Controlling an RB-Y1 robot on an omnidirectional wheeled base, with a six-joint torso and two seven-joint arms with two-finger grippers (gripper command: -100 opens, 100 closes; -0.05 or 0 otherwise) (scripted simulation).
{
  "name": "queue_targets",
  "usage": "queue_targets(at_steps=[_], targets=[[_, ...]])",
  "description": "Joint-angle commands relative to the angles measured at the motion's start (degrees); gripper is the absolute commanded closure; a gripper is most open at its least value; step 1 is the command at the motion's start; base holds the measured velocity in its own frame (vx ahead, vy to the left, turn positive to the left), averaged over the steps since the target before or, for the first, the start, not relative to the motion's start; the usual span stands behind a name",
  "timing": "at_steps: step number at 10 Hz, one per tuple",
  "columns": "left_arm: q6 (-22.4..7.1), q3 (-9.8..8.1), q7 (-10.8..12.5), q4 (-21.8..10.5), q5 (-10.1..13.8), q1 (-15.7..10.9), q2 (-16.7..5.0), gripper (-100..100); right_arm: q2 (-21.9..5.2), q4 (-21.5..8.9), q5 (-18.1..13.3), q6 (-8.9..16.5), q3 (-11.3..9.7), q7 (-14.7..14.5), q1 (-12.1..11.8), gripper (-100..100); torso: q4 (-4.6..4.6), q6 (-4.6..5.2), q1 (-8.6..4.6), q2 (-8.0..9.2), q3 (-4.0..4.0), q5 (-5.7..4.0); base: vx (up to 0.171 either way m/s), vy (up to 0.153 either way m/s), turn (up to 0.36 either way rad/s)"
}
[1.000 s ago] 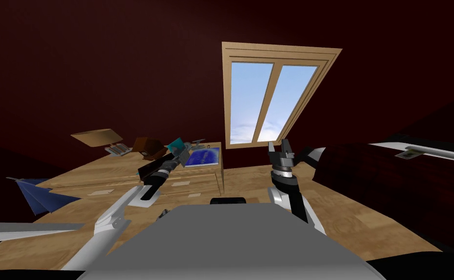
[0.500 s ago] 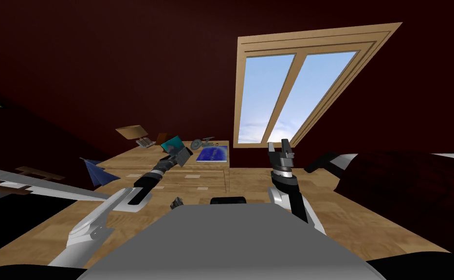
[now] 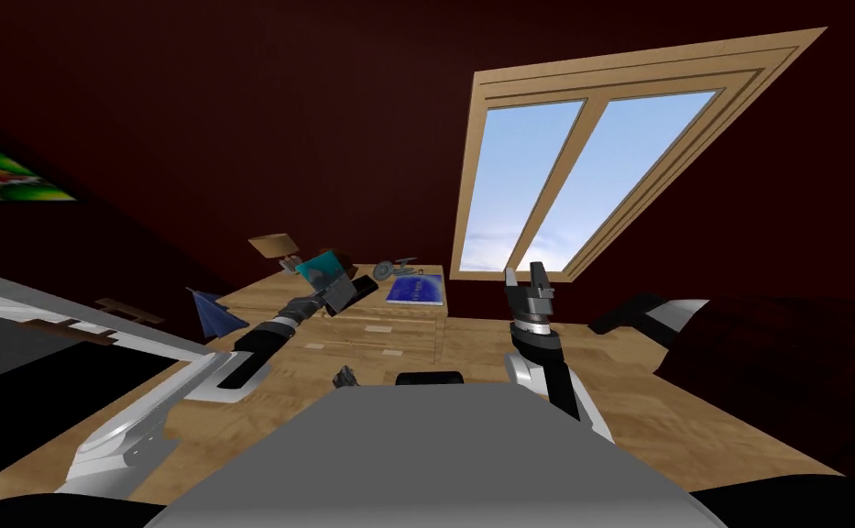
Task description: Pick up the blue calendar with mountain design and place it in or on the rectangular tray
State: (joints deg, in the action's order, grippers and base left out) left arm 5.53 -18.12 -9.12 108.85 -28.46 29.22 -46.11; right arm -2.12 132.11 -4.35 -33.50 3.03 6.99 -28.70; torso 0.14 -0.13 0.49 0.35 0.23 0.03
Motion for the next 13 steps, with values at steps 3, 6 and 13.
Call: queue_targets(at_steps=[3,6,13], targets=[[-2.75,-0.14,1.76,-0.23,1.83,0.41,-4.18,100,0.0,0.0,0.0,0.0,0.0,0.0,0.0,0,-0.05,0.12,-0.06,-0.25,-0.14,-0.04,0.034,0.144,-0.179],[-4.87,0.31,1.74,-0.95,3.23,-0.45,-7.06,100,0.0,0.0,0.0,0.0,0.0,0.0,-0.01,0,-0.13,0.18,-0.3,-0.52,-0.32,-0.11,0.069,0.108,-0.22],[-4.58,0.24,1.78,-0.79,2.98,-0.38,-6.54,0,0.02,0.0,0.0,0.0,-0.01,0.0,0.0,0,-0.06,0.08,-0.82,-0.17,-0.11,-0.22,0.005,0.008,-0.01]])
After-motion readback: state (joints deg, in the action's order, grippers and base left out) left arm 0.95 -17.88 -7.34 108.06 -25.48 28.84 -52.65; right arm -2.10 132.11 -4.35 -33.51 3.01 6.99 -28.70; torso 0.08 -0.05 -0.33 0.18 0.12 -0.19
